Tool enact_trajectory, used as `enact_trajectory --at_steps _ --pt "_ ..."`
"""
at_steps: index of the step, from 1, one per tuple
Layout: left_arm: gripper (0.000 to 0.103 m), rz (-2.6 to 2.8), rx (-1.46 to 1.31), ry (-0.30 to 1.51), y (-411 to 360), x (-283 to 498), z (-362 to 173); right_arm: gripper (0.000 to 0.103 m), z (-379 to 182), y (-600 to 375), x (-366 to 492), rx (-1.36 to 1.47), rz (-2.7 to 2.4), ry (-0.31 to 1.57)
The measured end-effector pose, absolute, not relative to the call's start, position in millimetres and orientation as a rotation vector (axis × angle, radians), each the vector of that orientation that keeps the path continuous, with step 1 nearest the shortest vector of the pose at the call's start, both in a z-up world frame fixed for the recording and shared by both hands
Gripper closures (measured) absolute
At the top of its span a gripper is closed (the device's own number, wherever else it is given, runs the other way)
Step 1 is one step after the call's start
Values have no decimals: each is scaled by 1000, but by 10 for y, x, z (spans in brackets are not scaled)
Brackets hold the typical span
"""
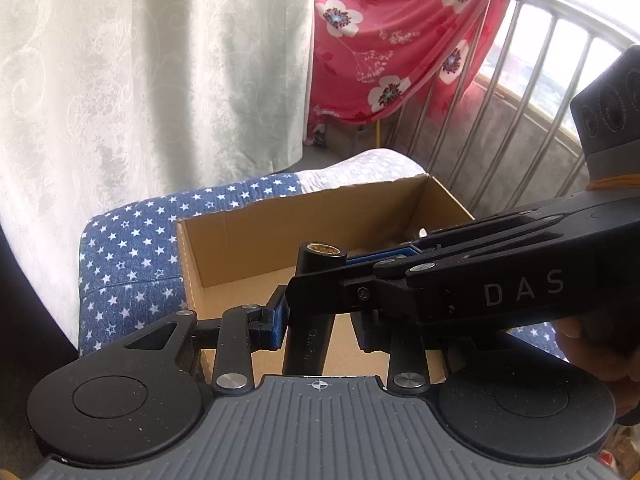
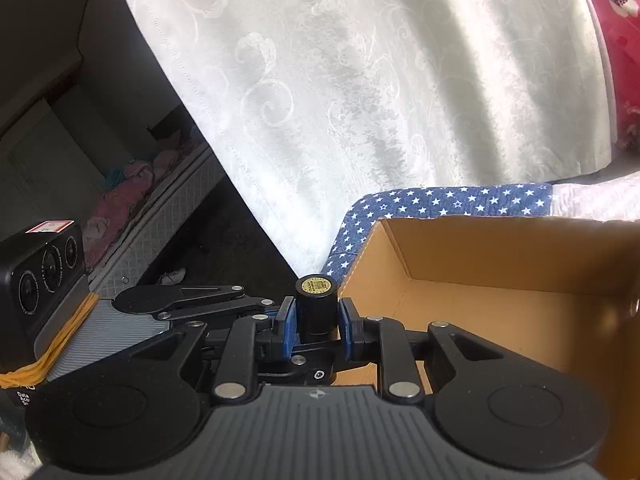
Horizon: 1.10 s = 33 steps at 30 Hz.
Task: Organize rigid objects
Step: 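Lift the black cylinder with the right tool and carry it into the box, then stand the black cylinder upright in the box and open the right tool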
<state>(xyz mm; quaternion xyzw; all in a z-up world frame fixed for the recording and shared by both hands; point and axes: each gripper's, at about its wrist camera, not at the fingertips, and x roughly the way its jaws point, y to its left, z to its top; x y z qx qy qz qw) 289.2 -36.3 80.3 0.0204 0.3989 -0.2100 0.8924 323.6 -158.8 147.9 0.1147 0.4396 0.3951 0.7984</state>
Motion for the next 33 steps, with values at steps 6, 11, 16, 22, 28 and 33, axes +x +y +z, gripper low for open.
enact_trajectory --at_steps 6,11,16,22,28,33 --pt "69 -330 55 983 -351 3403 388 79 946 -1470 3819 312 776 1143" --pt "69 -301 96 989 -420 3447 347 79 717 -1344 4049 272 727 1234" --pt "64 -288 134 964 -487 3451 384 77 534 -1196 4227 240 671 1294" --pt "54 -283 149 926 -487 3392 430 53 606 -1169 4230 250 679 1241" --pt "48 -296 146 885 -472 3266 503 51 815 -1338 4116 293 673 1182" --pt "39 -306 149 835 -470 3102 615 50 1112 -1610 3893 332 660 1105"
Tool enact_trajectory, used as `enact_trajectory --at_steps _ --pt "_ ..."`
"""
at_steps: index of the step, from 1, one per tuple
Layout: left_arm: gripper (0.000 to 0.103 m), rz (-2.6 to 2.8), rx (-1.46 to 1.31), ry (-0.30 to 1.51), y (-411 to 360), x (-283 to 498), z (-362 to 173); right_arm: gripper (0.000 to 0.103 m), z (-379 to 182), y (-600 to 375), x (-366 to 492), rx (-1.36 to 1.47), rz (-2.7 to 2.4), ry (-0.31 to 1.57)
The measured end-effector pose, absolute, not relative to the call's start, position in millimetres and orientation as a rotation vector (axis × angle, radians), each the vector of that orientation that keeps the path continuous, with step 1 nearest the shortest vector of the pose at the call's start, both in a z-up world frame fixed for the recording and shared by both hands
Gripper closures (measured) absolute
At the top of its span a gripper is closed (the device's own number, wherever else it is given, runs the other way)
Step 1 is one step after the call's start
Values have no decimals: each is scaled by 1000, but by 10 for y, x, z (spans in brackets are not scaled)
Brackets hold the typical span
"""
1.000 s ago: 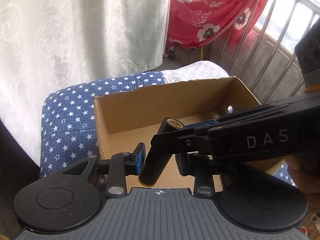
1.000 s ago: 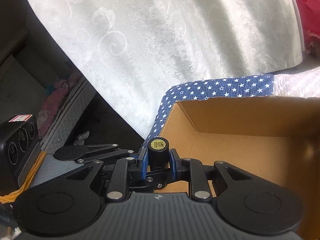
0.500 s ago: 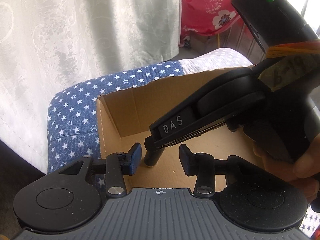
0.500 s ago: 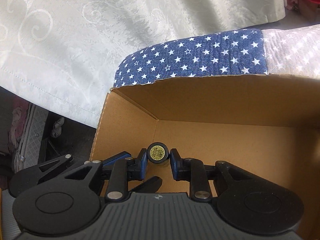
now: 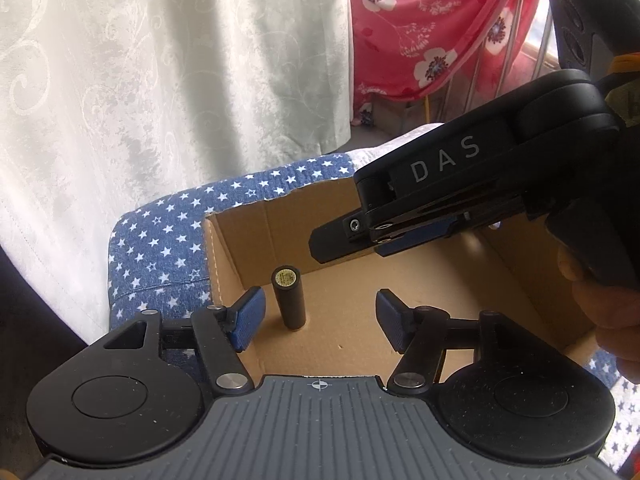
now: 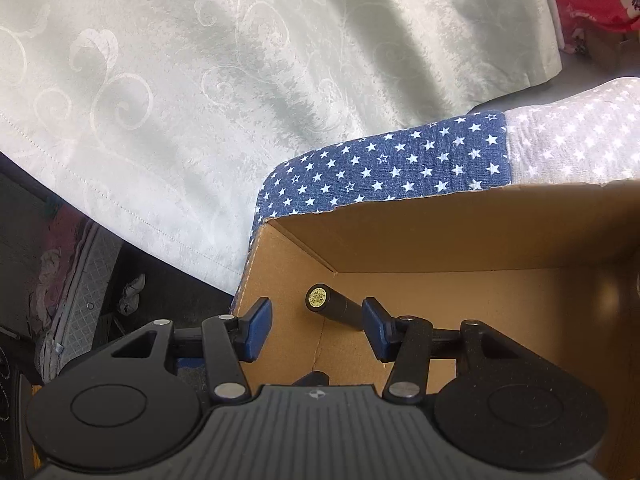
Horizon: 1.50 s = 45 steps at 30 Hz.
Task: Organize rigid objects
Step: 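Stand the black cylinder upright in the box and open the right tool, then move the right tool back and grasp the green lip-balm tube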
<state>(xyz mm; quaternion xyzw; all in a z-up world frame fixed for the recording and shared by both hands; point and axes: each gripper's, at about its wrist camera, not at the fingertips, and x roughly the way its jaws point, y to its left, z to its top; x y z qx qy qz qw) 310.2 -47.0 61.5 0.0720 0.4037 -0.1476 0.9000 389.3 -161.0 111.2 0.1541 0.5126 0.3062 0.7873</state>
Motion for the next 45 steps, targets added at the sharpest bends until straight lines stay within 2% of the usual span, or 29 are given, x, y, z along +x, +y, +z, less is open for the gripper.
enact_trajectory --at_steps 7,14,17,25,29,31,32,34,38,45 --pt "28 -324 128 732 -343 2701 914 50 1510 -2025 3346 357 654 968" --pt "4 -359 130 611 -178 2048 1099 51 1724 -2516 2447 391 682 807" --pt "4 -395 141 602 -124 1753 1019 50 1646 -2677 2020 404 697 755" --pt "4 -504 79 638 -64 1162 472 50 970 -2719 1269 399 657 745" --pt "10 -520 86 645 -185 1001 215 54 679 -2574 1183 341 646 801" --pt "18 -518 100 642 -254 944 123 57 601 -2508 1183 301 636 822" --pt "27 -520 108 647 -286 923 77 58 561 -2485 1187 282 634 829" --pt "33 -528 114 669 -338 938 9 61 511 -2453 1222 269 626 848" --pt "52 -548 83 755 -393 1045 -145 68 404 -2431 1302 260 627 888" --pt "66 -586 -23 865 -326 1243 -259 71 226 -2437 1419 320 641 957"
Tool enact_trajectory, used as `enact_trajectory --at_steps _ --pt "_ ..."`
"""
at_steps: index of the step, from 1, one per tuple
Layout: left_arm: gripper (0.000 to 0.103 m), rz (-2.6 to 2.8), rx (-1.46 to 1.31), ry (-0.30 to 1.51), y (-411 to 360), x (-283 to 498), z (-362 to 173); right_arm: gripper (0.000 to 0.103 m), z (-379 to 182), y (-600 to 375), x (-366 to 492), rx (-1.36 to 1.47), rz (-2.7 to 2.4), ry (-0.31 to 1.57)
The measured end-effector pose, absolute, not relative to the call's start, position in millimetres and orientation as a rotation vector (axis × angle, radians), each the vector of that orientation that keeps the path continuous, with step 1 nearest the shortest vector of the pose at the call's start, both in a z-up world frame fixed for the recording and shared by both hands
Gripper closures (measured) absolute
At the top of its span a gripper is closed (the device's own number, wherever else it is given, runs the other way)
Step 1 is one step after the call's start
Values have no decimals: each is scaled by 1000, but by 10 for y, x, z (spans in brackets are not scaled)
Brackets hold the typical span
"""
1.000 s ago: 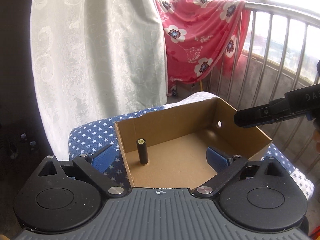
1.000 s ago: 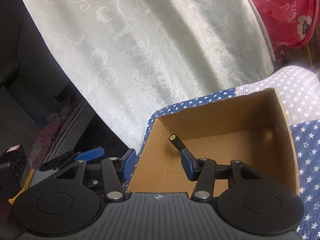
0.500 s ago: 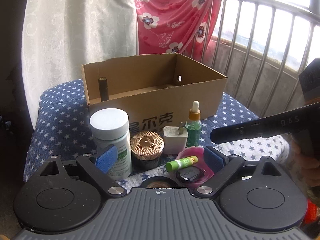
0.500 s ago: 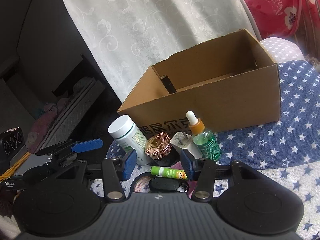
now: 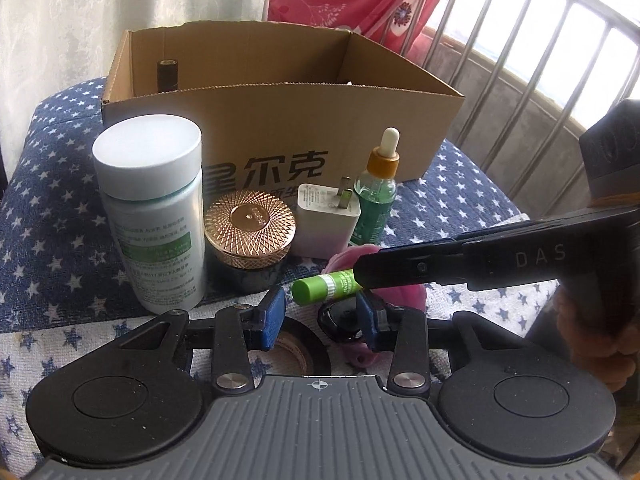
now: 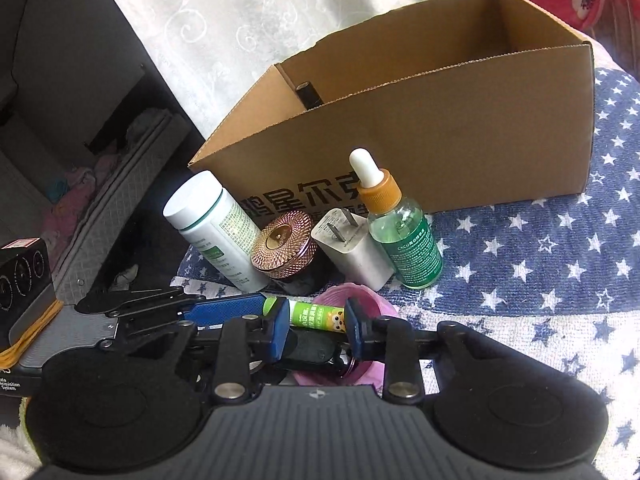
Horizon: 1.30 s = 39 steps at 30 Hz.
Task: Organize rigid objects
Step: 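Move the right tool back and grasp the green lip-balm tube, then lift the green tube with the right tool and carry it into the box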
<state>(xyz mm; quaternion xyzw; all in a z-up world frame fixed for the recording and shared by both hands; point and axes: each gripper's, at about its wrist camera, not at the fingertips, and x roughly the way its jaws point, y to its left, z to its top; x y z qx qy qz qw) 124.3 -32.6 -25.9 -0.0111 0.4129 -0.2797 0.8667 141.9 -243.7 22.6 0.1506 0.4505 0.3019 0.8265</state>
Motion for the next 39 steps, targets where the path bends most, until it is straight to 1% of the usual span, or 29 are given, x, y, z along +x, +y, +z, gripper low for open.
enact_trajectory --at_steps 4,6,9,19,30,31,34,39 --pt "73 -603 -42 871 -351 1272 -246 71 206 -2469 1467 346 640 963" --pt "79 -608 -35 859 -372 1261 -236 71 213 -2480 1488 352 644 963" --pt "82 -609 -13 841 -417 1255 -230 71 214 -2489 1519 361 650 964" --pt "83 -629 79 780 -616 1269 -233 71 274 -2503 1603 335 703 965" --pt "81 -651 99 788 -694 1273 -272 71 303 -2327 1717 145 733 1012" --pt "81 -652 94 792 -688 1278 -277 72 309 -2306 1718 124 733 1012" --pt "81 -654 86 794 -678 1288 -278 85 314 -2290 1717 85 712 1009" --pt "80 -677 51 820 -665 1326 -289 89 331 -2328 1672 86 705 993"
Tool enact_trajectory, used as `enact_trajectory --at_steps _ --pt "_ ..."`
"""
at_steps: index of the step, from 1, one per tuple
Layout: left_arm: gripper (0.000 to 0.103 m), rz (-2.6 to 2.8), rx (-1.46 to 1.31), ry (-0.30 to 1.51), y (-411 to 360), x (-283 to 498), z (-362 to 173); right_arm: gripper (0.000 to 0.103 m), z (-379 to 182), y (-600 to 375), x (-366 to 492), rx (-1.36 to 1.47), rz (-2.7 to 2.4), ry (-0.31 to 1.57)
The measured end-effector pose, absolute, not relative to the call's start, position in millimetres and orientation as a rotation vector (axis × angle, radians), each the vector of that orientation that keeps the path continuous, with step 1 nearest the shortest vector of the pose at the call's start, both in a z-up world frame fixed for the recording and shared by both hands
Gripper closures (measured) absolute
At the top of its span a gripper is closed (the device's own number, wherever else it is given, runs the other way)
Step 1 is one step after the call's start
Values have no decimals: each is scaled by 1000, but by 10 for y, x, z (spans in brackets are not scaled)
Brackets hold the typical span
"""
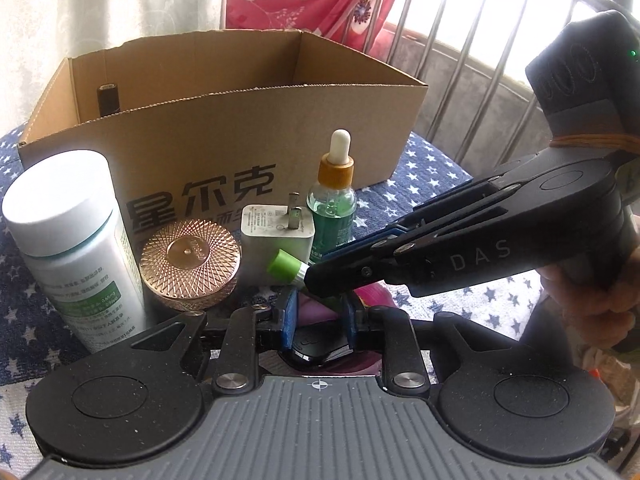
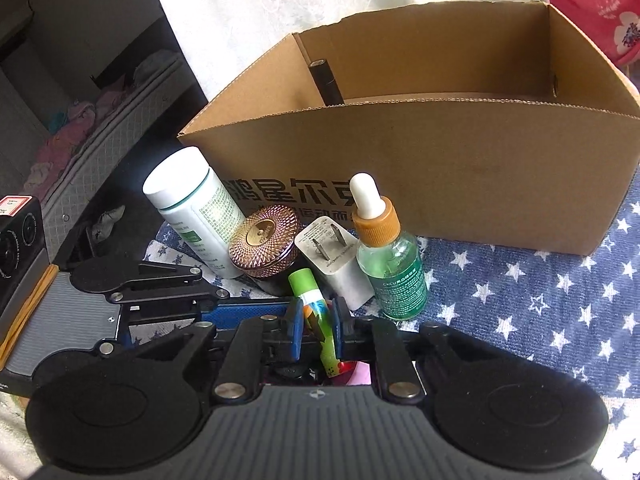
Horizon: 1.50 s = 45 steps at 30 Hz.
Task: Organize rigid objects
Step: 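Lift the green tube with the right tool and carry it into the box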
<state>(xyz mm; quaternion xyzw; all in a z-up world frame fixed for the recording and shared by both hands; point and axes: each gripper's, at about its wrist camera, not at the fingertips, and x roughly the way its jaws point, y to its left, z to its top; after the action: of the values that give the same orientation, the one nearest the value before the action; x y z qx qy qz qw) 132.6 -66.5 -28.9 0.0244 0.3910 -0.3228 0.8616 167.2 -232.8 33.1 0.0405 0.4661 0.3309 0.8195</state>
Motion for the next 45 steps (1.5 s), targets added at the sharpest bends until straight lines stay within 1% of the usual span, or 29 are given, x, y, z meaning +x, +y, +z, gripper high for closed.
enact_trajectory --at_steps 4,11,16,21,25,28,34,45 --pt "78 -683 27 834 -646 1348 -288 100 364 -2390 1649 133 727 994" --pt "78 -676 -7 885 -667 1382 -302 99 352 -2366 1648 171 751 1019" --pt "78 -663 -1 872 -652 1379 -277 97 451 -2313 1625 95 708 949" --pt "78 -668 -10 867 -657 1385 -293 95 432 -2191 1677 38 712 958" --pt "78 -680 -19 859 -634 1396 -311 86 425 -2143 1709 12 720 975" --pt "78 -688 -23 852 -626 1401 -326 83 410 -2135 1752 16 726 995" --pt "78 -696 -21 837 -612 1389 -333 82 364 -2193 1822 73 737 1030" --pt "80 -669 54 754 -705 1218 -246 83 497 -2220 1635 45 732 964"
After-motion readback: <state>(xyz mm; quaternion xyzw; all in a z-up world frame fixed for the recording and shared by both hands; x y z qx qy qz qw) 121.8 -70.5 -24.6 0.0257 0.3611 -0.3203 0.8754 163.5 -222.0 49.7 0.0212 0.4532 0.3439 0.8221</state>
